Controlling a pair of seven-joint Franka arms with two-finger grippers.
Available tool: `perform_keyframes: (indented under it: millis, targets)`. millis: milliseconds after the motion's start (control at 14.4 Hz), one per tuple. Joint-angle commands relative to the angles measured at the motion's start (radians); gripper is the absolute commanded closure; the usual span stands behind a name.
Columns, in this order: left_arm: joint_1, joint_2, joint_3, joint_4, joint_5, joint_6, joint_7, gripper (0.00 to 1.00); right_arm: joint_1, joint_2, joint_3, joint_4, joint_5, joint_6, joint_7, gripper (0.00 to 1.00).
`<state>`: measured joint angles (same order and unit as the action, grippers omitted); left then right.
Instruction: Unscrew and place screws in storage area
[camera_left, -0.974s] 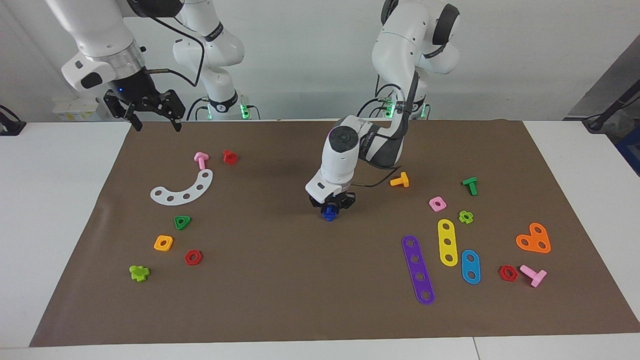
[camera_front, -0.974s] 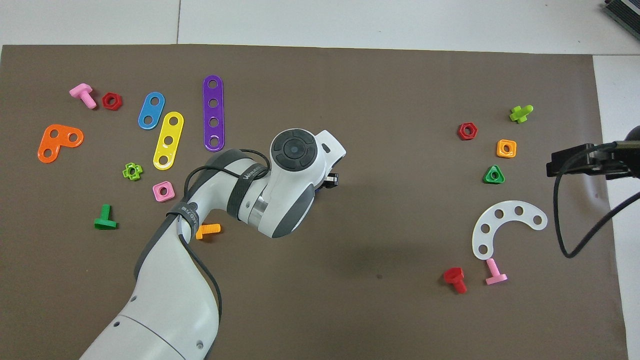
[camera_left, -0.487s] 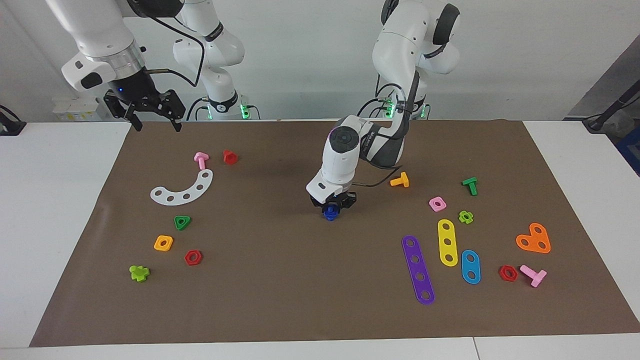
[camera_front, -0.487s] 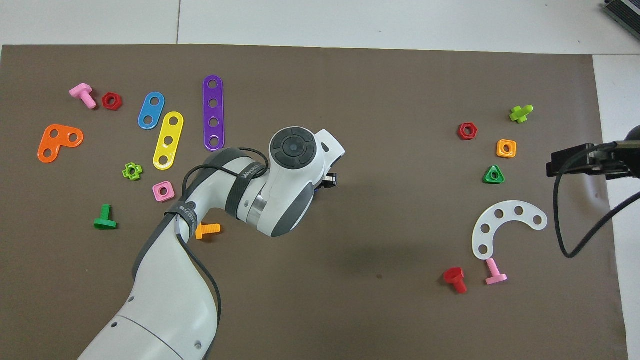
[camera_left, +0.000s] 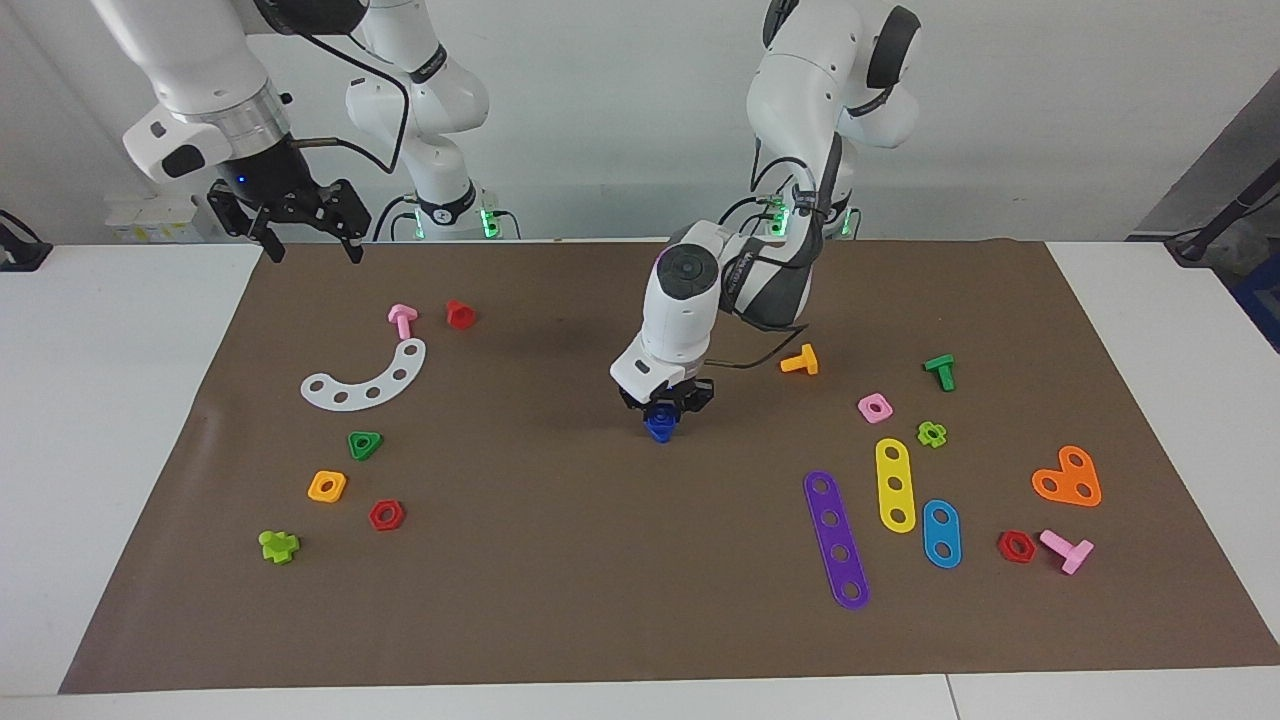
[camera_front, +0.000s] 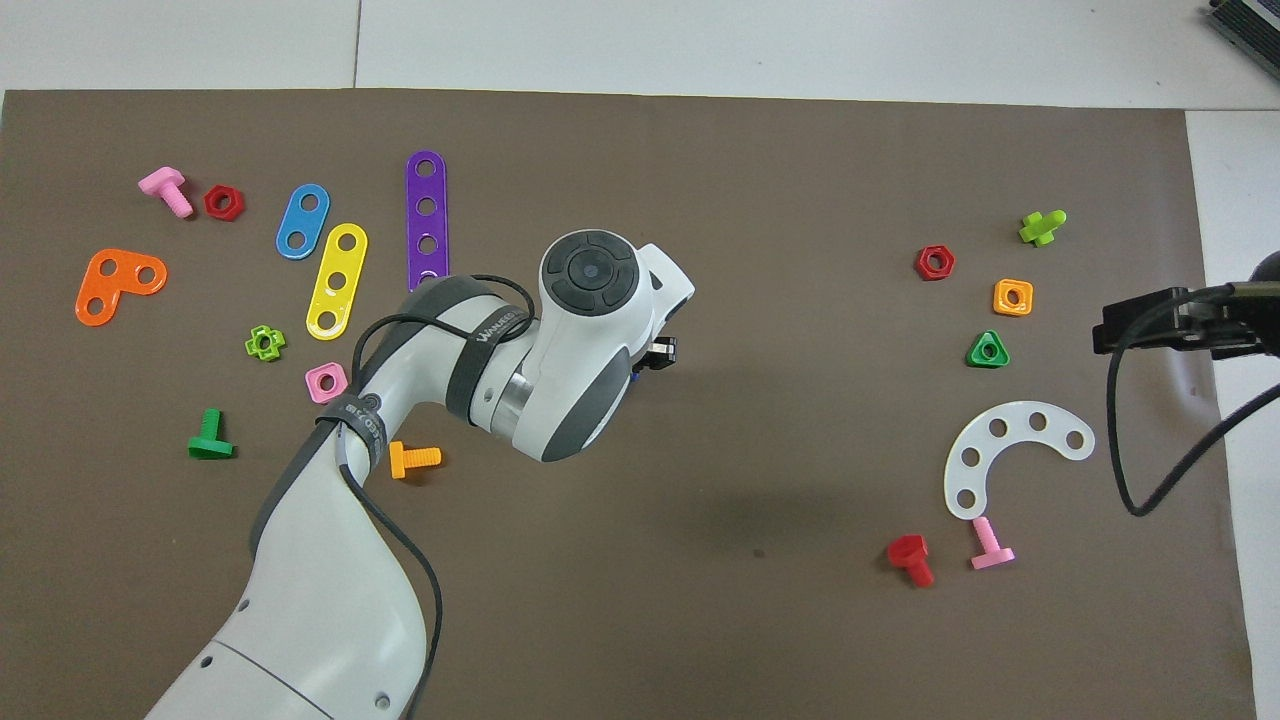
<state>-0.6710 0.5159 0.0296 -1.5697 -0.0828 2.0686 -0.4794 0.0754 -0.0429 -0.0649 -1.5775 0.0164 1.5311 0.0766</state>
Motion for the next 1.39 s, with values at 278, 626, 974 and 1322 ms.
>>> perform_keyframes:
  millis: [278,626,974,1322]
  targets:
    - [0.137,0.056,0.000,0.211,0.003,-0.193,0.024,0.62,-0.005,-0.015,0.002,-0.019,0.016,0.009,-0.020,0.00]
    - [0.301,-0.006,0.001,0.090,-0.032,-0.177,0.276,0.64,-0.005,-0.015,-0.001,-0.021,0.016,0.006,-0.017,0.00]
    - [0.376,-0.144,0.004,-0.209,-0.032,-0.014,0.458,0.65,0.026,-0.008,0.008,-0.018,0.016,0.037,-0.014,0.00]
    - [0.381,-0.209,0.006,-0.365,-0.032,0.093,0.493,0.62,0.187,0.050,0.011,-0.053,0.019,0.164,0.165,0.00]
